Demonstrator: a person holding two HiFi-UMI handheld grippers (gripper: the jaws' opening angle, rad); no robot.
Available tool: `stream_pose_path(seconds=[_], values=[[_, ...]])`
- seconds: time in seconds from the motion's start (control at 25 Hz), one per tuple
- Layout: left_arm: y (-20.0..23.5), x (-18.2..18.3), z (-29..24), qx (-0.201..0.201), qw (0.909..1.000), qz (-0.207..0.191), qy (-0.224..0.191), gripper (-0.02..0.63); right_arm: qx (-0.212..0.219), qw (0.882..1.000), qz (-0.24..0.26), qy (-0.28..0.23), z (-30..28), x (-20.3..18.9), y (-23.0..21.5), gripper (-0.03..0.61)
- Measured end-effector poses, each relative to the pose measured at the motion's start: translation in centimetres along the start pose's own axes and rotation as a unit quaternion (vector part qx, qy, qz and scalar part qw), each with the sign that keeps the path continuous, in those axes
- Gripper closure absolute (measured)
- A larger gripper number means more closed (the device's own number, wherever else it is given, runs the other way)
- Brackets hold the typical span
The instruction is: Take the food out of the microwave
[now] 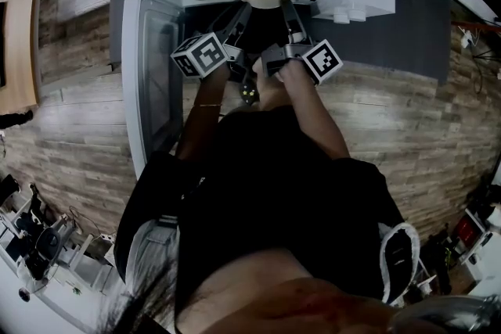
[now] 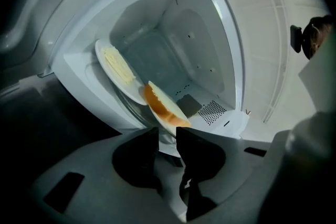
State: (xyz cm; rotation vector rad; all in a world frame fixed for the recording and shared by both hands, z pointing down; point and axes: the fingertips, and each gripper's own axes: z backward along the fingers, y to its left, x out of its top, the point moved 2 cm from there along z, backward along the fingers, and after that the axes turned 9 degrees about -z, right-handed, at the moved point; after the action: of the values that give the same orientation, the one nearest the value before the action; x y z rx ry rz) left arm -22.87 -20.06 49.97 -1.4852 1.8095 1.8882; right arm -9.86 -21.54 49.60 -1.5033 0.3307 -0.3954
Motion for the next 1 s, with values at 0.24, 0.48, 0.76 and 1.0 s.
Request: stream_pose_path(seconds=[0.24, 0.48, 0.76, 1.0], values=[[-0.2, -0.7, -0.1, -0.039, 0.9952, 0.088, -0.016, 0.525, 0.001, 1.0, -0.005, 0.005, 0.1, -0.1, -0.2, 0.569], [-0.4, -0.7, -0.6, -0.056, 0.9894, 0.13, -0.032, 0.525, -0.005, 1.0, -0.014, 0.009, 0.7, -0.4, -0.8, 0.571], [0.1, -1.0, -0.5, -0.044, 0.9883, 0.141, -0.038, 0.557, -0.012, 1.0, -0.008, 0.015, 1.1, -0.5, -1.1, 0.572], [-0.1, -0.9, -0.4, -0.047, 0.9884, 0.139, -0.039, 0.571, -0.018, 1.0, -0.002, 0.014, 1.3, -0.5, -1.2, 0.574]])
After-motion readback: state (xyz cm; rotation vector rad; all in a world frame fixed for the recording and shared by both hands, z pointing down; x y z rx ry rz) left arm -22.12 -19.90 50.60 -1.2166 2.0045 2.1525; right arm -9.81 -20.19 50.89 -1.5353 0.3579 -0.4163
